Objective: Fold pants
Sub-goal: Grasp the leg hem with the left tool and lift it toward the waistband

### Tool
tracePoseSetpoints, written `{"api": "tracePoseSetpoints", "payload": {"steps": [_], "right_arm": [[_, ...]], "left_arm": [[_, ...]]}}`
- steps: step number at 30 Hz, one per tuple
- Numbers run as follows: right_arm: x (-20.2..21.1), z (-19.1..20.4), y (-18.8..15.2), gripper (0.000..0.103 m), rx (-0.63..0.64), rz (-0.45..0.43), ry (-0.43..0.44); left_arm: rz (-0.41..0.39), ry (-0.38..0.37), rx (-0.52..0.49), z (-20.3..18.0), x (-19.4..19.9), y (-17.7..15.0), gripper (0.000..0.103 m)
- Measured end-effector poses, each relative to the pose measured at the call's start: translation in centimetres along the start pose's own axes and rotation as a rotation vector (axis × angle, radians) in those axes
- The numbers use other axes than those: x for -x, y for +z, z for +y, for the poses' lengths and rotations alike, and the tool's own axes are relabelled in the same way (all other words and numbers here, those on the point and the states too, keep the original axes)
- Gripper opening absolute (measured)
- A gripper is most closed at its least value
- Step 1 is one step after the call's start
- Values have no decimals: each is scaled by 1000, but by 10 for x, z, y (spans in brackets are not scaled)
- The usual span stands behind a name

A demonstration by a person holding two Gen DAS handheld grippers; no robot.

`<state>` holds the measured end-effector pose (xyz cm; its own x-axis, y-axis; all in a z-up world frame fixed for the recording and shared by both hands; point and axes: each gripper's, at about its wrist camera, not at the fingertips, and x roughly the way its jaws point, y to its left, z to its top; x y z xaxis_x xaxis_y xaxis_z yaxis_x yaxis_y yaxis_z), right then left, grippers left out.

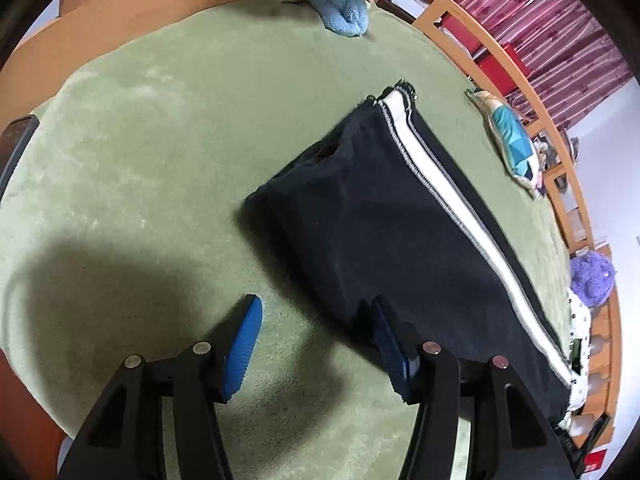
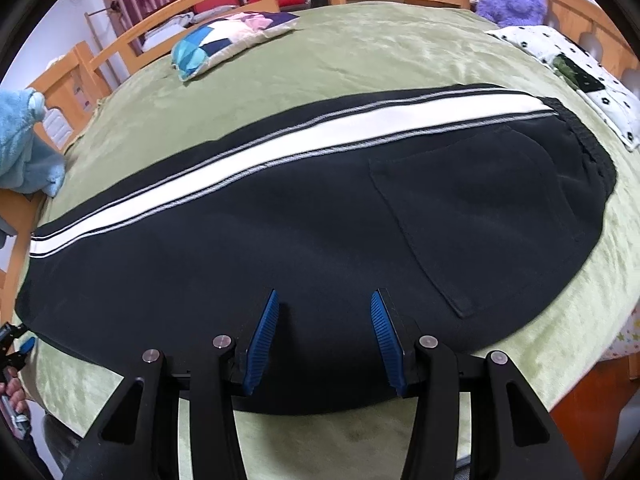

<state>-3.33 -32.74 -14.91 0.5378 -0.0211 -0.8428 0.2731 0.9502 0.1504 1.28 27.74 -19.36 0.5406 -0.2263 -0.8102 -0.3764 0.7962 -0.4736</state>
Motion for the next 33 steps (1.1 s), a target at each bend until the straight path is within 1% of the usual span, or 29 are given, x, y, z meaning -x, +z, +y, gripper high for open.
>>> {"api": "tracePoseSetpoints", "payload": {"steps": [3,6,8,12,14,17,18,19,21,22,23,24,25,28,30,31,33], "right_arm": [[6,-14,-5,48,-29,1,-15],[13,-35,-8,48,-71,-14,-36],[16,-50,-10,51,-110,-17,-38],[18,-81,-13,51,-193,-26,-44],[17,-94,-14,51,-235,-33,-29],[12,-106,-13,51,-287,-43,-12],[9,-109,-12,52,-298,-43,-6],[5,-110,-13,52,-304,-40,0],[-10,-111,-13,53,-305,-14,-2],[-18,-110,-13,53,-301,6,-16],[-25,-108,-12,53,-294,22,-30],[-30,-104,-10,53,-275,35,-58],[-31,-102,-9,54,-263,35,-69],[-20,-97,0,54,-234,11,-77],[-10,-97,4,54,-224,-6,-59],[-5,-97,6,54,-217,-15,-53],[5,-96,11,54,-188,-41,-42]], "left_arm": [[1,-42,33,6,-2,8,55],[-1,-50,64,8,-7,15,55],[-12,-34,57,3,-12,19,55],[-25,-3,64,-1,-21,28,55],[-33,-1,87,2,-26,32,55],[-53,5,95,4,-29,38,53],[-58,11,106,5,-29,40,50],[-62,22,117,6,-30,41,45],[-64,38,118,7,-29,43,23],[-71,32,115,8,-26,44,18],[-84,24,107,6,-21,43,15],[-97,38,79,0,-15,43,15],[-112,68,44,-8,-9,43,15],[-154,188,-77,-45,9,42,15],[-200,266,-200,-84,26,39,15],[-217,286,-255,-101,32,37,14],[-264,323,-404,-148,47,26,14]]}}
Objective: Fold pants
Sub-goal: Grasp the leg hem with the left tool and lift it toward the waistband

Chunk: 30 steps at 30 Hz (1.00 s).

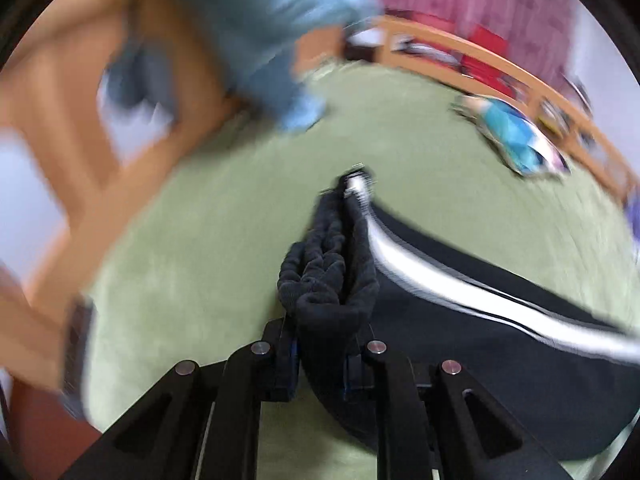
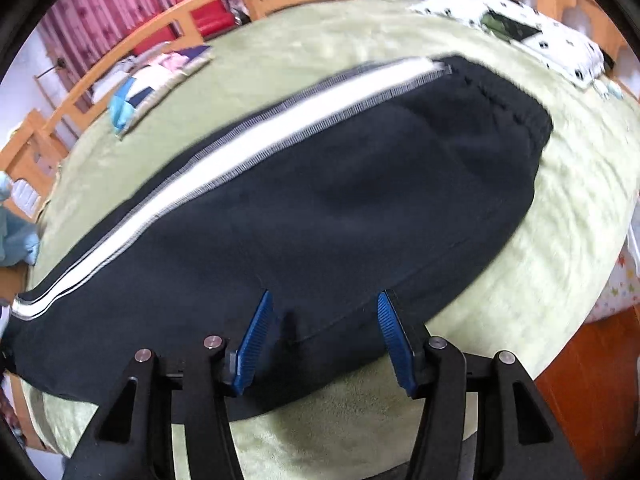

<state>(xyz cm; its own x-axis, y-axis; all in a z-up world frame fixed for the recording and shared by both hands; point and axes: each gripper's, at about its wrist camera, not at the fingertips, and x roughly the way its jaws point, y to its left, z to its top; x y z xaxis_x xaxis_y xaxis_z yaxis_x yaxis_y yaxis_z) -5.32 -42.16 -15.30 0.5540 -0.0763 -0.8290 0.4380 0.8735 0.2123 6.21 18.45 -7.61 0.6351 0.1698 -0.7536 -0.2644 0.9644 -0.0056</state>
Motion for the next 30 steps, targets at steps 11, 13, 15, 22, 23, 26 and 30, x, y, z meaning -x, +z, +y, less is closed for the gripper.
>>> {"api": "tracePoseSetpoints", "payload": {"steps": [11,13,15,22,23,26,30], "right_arm": [[29,-17,23,54,102,-86,78],[35,-32,22,54,82,-94,82],[38,-47,19,54,64,-85,89],[31,-66,8,56,62,-57,92],[27,-62,8,56,70,-51,101],[14,-36,10,56,84,-32,182],[2,16,15,56,126,-15,336]], "left_arm": [[-116,-268,-557,-279,102,-44,14],[-49,-363,-546,-322,90,-68,14],[61,-431,-539,-354,68,-91,14],[203,-488,-557,-357,53,-124,39],[207,-525,-524,-344,57,-119,58],[136,-535,-420,-299,73,-106,73],[82,-409,-320,-226,70,-84,73]]}}
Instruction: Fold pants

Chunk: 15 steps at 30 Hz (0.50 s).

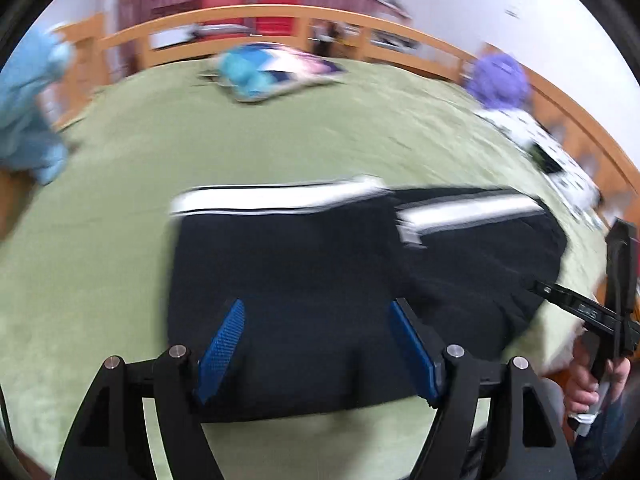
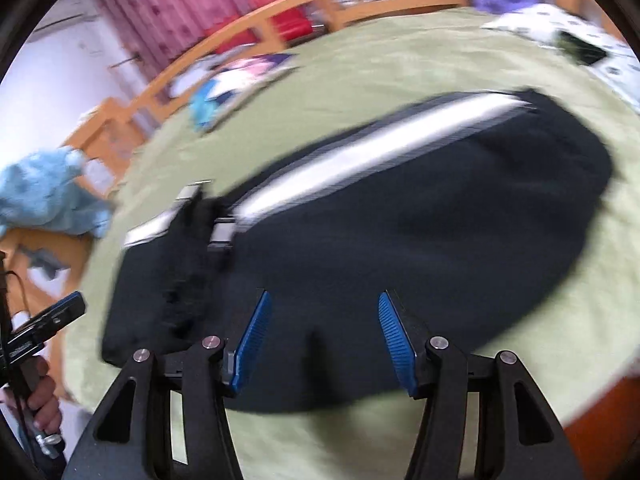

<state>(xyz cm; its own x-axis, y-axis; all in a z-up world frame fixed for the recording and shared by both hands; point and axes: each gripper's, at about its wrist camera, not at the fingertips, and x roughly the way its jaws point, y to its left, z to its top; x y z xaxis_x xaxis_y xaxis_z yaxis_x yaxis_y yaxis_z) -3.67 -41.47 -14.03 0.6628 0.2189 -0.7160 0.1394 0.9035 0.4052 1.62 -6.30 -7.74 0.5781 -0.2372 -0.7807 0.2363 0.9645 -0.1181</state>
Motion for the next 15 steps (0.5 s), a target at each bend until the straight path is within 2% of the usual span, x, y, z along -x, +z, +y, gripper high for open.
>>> {"api": "tracePoseSetpoints", "payload": {"steps": [3,5,7,10,11,12,13,15], "right_arm": [[-32,36,5,56,10,47,107],[-52,56,6,58,-3,79,165],[-72,76,5,65,-1,120,198],[-107,99,0,68,-21,202,215],[-115,104,-2,63,-27,216,179],[-121,106,-2,49,-19,226,128],[-124,111,-3,21,4,228,80],[-114,120,-2,18,76,176,90]], "left_arm": [[-18,113,74,43,7,-3,73],[-10,153,116,73,10,-10,73],[9,152,182,100,12,-18,73],[31,127,238,124,10,-23,73],[35,128,245,129,9,-24,73],[37,127,249,131,8,-24,73],[39,122,247,134,5,-21,73],[44,108,237,134,0,-21,73]]}}
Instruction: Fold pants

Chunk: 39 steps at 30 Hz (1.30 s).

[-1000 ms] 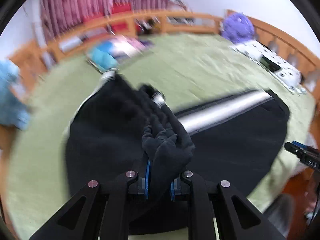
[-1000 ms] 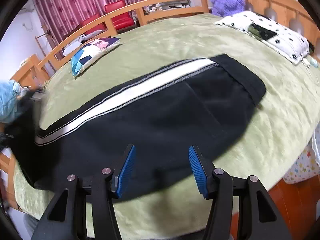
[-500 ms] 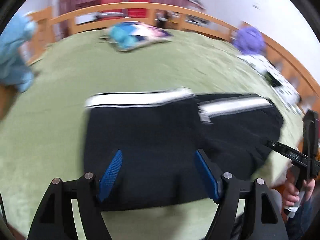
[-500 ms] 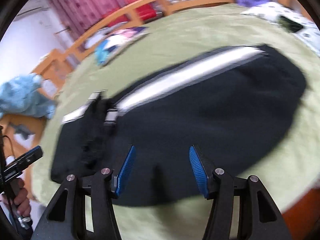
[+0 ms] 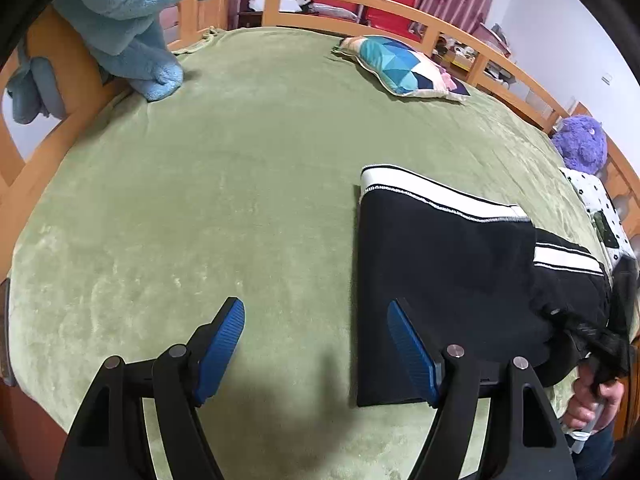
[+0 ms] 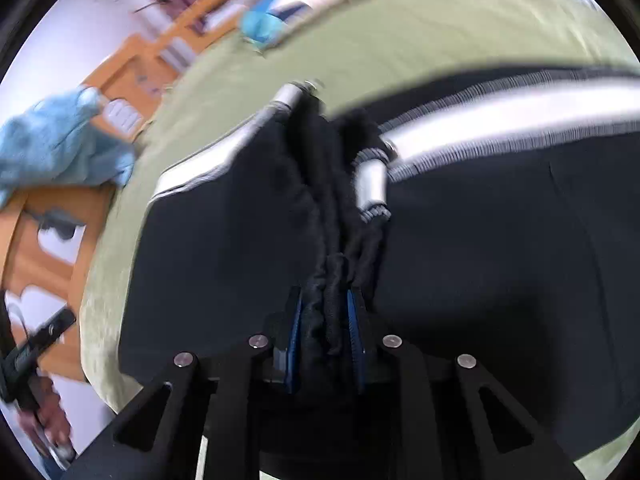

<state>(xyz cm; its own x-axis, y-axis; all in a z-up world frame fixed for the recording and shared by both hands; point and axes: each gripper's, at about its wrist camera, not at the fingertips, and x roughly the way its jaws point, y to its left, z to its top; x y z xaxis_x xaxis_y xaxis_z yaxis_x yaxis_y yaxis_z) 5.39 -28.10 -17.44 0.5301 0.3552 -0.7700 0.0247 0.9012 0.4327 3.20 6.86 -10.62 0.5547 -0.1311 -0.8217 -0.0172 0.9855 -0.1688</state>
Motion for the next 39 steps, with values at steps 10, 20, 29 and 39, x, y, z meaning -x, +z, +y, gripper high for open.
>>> {"api": "tracePoseSetpoints", "payload": {"steps": [10,20,29,39], "right_arm": [[46,-50,-29,31,-94,-28,-69],[59,-45,-49,49,4,-65,-80],[72,-32,-25,55,126,-117,-99],[-5,-43,57,15,29,-21,-56]], "left_arm": [[12,-129,-69,-34,-7,-5,73],[204,-89,-214,-93,-74,-48,73],[175,-125,-200,-83,-58,-25,75],[87,-125,-164,-73,-61,9,74]]}}
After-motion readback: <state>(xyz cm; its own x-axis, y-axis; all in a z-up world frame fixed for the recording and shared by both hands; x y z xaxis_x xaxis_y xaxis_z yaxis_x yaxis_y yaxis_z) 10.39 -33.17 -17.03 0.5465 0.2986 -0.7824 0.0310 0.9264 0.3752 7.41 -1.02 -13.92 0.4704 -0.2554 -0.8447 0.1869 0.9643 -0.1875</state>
